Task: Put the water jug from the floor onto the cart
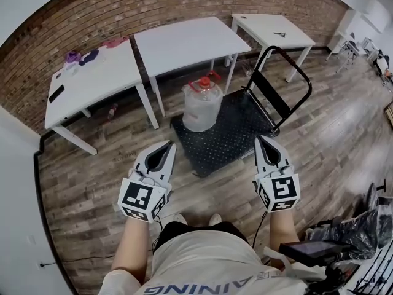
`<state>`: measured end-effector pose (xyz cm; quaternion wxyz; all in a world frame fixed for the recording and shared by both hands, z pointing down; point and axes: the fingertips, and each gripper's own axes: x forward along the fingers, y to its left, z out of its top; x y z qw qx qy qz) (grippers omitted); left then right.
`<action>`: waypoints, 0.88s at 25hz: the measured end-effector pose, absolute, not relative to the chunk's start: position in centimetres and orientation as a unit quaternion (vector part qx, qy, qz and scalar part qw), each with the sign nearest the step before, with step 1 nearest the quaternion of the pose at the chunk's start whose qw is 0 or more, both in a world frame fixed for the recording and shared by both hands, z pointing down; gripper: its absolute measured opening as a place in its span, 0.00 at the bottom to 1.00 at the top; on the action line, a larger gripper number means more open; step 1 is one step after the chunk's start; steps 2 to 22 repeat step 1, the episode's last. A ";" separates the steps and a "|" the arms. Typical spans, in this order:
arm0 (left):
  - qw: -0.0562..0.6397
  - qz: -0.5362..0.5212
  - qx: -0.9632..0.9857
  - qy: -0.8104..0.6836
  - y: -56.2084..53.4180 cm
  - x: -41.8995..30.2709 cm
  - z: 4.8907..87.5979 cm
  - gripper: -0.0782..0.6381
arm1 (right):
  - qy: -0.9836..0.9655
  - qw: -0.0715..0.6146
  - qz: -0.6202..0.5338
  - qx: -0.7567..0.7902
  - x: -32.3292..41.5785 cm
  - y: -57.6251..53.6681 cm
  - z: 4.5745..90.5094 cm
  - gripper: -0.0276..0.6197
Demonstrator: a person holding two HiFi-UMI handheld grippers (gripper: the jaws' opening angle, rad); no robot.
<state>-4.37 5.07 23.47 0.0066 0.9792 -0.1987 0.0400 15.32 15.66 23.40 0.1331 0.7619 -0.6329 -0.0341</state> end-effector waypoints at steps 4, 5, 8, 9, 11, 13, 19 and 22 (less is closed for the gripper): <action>0.007 0.039 0.979 -0.199 4.9 -4.4 23.4 0.11 | -0.633 0.134 -0.033 0.762 15.2 15.5 23.5 0.05; 0.007 0.039 0.979 -0.199 4.9 -4.4 23.4 0.11 | -0.633 0.134 -0.033 0.762 15.2 15.5 23.5 0.05; 0.007 0.039 0.979 -0.199 4.9 -4.4 23.4 0.11 | -0.633 0.134 -0.033 0.762 15.2 15.5 23.5 0.05; 0.007 0.039 0.979 -0.199 4.9 -4.4 23.4 0.11 | -0.633 0.134 -0.033 0.762 15.2 15.5 23.5 0.05; 0.007 0.039 0.979 -0.199 4.9 -4.4 23.4 0.11 | -0.633 0.134 -0.033 0.762 15.2 15.5 23.5 0.05; 0.007 0.039 0.979 -0.199 4.9 -4.4 23.4 0.11 | -0.633 0.134 -0.033 0.762 15.2 15.5 23.5 0.05; 0.007 0.039 0.979 -0.199 4.9 -4.4 23.4 0.11 | -0.633 0.134 -0.033 0.762 15.2 15.5 23.5 0.05; 0.007 0.039 0.979 -0.199 4.9 -4.4 23.4 0.11 | -0.633 0.134 -0.033 0.762 15.2 15.5 23.5 0.05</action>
